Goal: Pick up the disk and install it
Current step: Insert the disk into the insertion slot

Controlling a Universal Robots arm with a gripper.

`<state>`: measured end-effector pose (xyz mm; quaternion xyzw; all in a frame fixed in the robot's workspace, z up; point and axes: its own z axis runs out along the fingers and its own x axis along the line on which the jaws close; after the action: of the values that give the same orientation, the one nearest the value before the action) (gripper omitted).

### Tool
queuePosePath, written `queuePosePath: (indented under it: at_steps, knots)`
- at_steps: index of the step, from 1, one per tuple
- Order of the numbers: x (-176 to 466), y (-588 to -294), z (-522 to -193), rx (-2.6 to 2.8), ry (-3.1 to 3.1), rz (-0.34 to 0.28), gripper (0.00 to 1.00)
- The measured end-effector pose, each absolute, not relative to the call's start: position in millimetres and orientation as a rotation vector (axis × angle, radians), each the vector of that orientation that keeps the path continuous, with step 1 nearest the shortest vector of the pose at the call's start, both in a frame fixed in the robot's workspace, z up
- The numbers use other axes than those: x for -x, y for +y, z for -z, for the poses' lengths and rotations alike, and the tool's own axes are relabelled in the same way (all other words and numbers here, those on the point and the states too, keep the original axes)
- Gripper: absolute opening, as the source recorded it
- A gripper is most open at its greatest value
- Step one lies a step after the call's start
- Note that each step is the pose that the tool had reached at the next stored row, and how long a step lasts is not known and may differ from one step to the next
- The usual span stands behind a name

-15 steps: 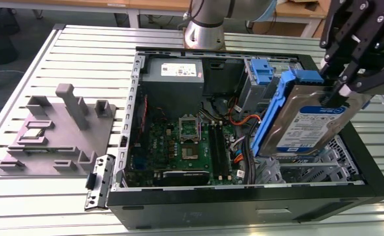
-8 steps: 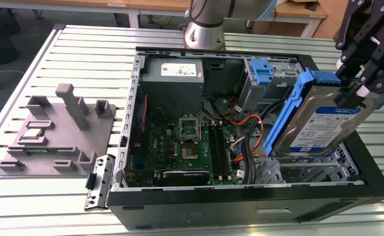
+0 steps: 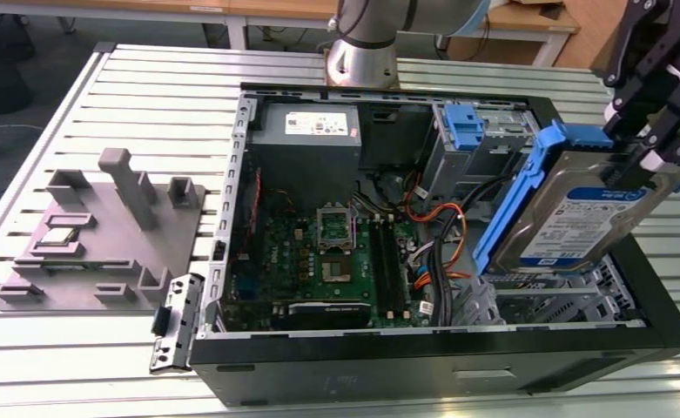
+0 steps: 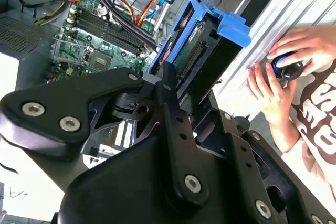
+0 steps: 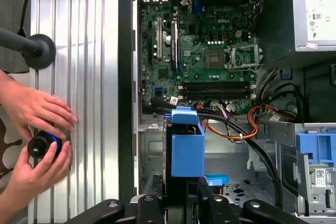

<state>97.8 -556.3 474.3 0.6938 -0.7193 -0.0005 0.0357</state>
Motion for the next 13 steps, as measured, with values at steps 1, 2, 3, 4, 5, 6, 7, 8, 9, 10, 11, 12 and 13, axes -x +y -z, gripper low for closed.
queuePosePath:
  at_steps: [1, 2, 3, 4, 5, 6, 7, 8, 9, 10, 11, 12, 13]
  knots:
    - [-99, -556, -474, -2.131, -2.21, 0.002, 0.35]
    - [-101, -556, -474, -2.131, -2.21, 0.002, 0.35]
    - [-103, -556, -473, -2.131, -2.21, 0.002, 0.35]
    - [-105, -556, -473, -2.132, -2.209, 0.002, 0.35]
    - [-107, -556, -473, -2.132, -2.209, 0.001, 0.35]
    - [-109, -556, -472, -2.132, -2.209, 0.002, 0.35]
    - [-110, -556, -472, -2.132, -2.209, 0.002, 0.35]
    - [-111, -556, -472, -2.132, -2.209, 0.002, 0.35]
    - [-112, -556, -471, -2.132, -2.209, 0.002, 0.35]
    - [-113, -556, -470, -2.132, -2.209, 0.002, 0.35]
    - [-114, -556, -469, -2.132, -2.209, 0.002, 0.35]
    - [-115, -556, -469, -2.133, -2.209, 0.003, 0.35]
    - [-116, -556, -468, -2.134, -2.209, 0.004, 0.35]
